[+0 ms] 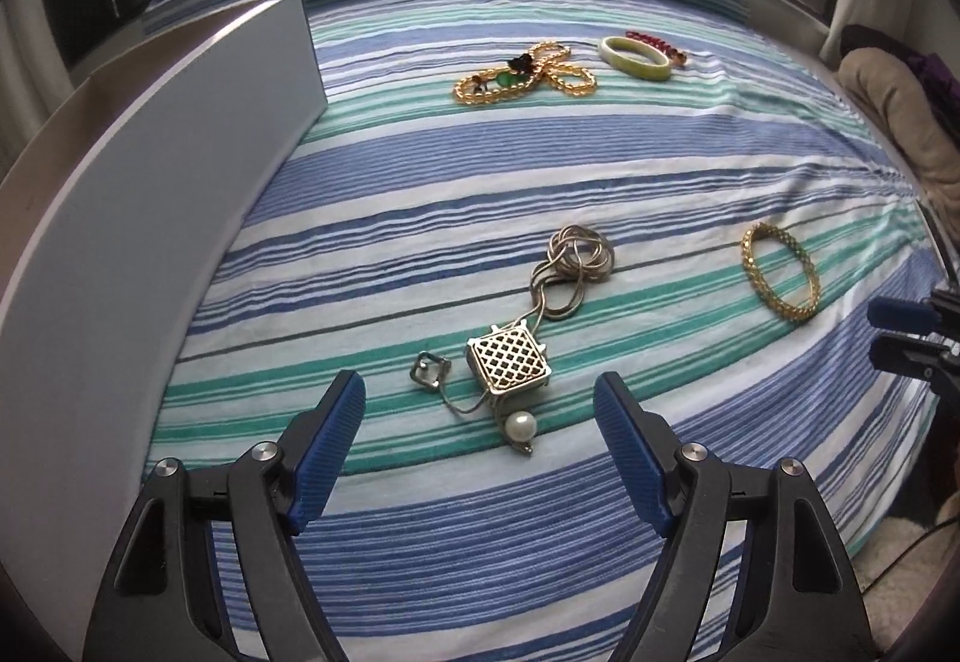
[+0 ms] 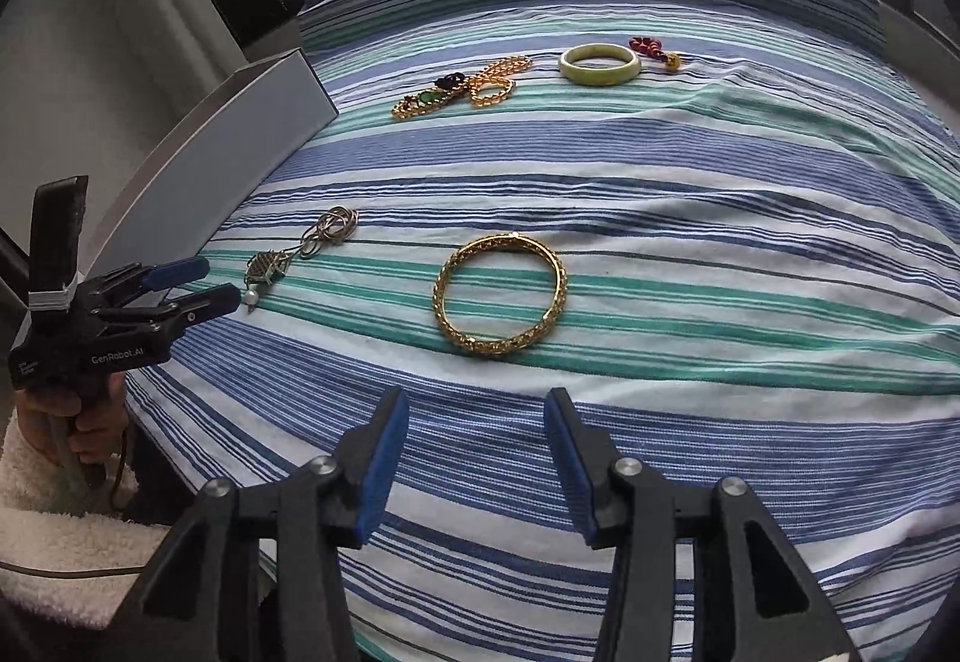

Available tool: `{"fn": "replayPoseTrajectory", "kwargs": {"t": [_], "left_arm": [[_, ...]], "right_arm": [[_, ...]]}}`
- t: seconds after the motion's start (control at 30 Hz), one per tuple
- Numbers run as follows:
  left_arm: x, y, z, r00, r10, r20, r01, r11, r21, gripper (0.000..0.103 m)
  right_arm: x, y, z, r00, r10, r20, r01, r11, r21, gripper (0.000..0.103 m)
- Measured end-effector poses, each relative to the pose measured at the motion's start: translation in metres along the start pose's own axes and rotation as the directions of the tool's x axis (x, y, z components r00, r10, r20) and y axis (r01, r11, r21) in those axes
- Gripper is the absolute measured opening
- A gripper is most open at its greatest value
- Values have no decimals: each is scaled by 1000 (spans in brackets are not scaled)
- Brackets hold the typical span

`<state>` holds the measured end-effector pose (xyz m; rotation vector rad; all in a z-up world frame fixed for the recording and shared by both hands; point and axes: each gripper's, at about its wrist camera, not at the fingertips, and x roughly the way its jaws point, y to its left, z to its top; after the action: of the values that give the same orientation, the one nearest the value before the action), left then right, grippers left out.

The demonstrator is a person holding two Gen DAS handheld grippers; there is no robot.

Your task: Organize jewelry

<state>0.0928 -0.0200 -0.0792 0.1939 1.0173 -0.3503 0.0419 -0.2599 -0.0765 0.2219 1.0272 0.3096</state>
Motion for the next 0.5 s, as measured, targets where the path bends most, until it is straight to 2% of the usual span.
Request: {"fn": "replayPoseTrajectory", "kwargs": {"t": [0.1,0.17,0.2,0.23,0.33,0.37,0.5], "left_arm": [[17,-7,5,1000,20,-9,-20,998,52,78],[19,-9,6,1000,-13,17,12,998,58,60],[18,-9,7,999,-34,22,33,998,52,37],[18,-9,9,999,-27,19,26,998,50,34],[16,-4,7,999,-45,8,45,999,-9,33],[15,-2,7,998,-55,5,55,998,-34,33],[3,6,1,996,-85,12,86,991,-105,33]], "right_arm": [[-2,8,2,1000,-3,11,3,1000,-18,48],[-3,9,3,1000,-8,12,8,1000,-26,48],[-3,8,4,1000,-19,11,19,999,-28,48],[-3,5,6,999,-41,8,41,999,-26,48],[4,-7,15,992,-125,-10,125,992,-9,52],[8,-9,18,990,-138,-21,138,990,-9,58],[35,-3,32,988,-139,-63,134,989,-67,61]]}}
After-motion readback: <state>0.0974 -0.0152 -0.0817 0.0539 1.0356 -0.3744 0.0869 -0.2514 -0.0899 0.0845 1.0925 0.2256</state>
